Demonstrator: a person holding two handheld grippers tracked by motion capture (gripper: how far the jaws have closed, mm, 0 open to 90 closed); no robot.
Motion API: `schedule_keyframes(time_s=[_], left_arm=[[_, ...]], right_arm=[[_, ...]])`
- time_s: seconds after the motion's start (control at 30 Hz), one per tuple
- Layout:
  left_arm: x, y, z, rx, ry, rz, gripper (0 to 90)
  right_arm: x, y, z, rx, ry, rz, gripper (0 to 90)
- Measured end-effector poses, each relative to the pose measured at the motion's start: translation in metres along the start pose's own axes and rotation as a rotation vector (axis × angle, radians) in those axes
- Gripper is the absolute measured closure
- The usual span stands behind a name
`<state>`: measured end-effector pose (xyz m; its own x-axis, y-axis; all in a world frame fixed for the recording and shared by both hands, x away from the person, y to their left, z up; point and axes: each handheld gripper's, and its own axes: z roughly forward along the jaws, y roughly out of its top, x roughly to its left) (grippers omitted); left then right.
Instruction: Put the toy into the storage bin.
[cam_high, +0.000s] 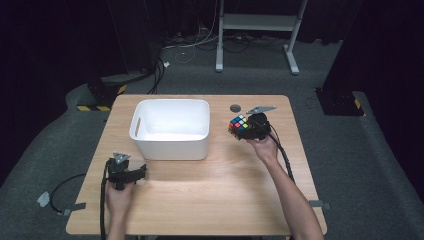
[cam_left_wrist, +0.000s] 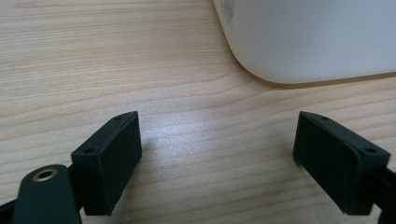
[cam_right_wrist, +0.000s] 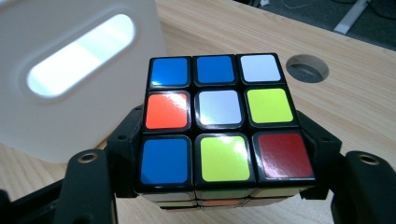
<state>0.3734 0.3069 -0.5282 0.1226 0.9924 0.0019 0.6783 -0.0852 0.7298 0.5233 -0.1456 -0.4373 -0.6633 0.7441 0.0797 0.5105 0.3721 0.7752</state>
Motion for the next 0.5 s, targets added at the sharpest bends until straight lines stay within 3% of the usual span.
schedule_keyframes(time_s=[0.5], left_arm=[[0.0,0.0,0.0,0.0,0.0,0.0,15.5]], right_arm=[[0.003,0.007,-0.012,-0.033,0.047,0.021,33.4]])
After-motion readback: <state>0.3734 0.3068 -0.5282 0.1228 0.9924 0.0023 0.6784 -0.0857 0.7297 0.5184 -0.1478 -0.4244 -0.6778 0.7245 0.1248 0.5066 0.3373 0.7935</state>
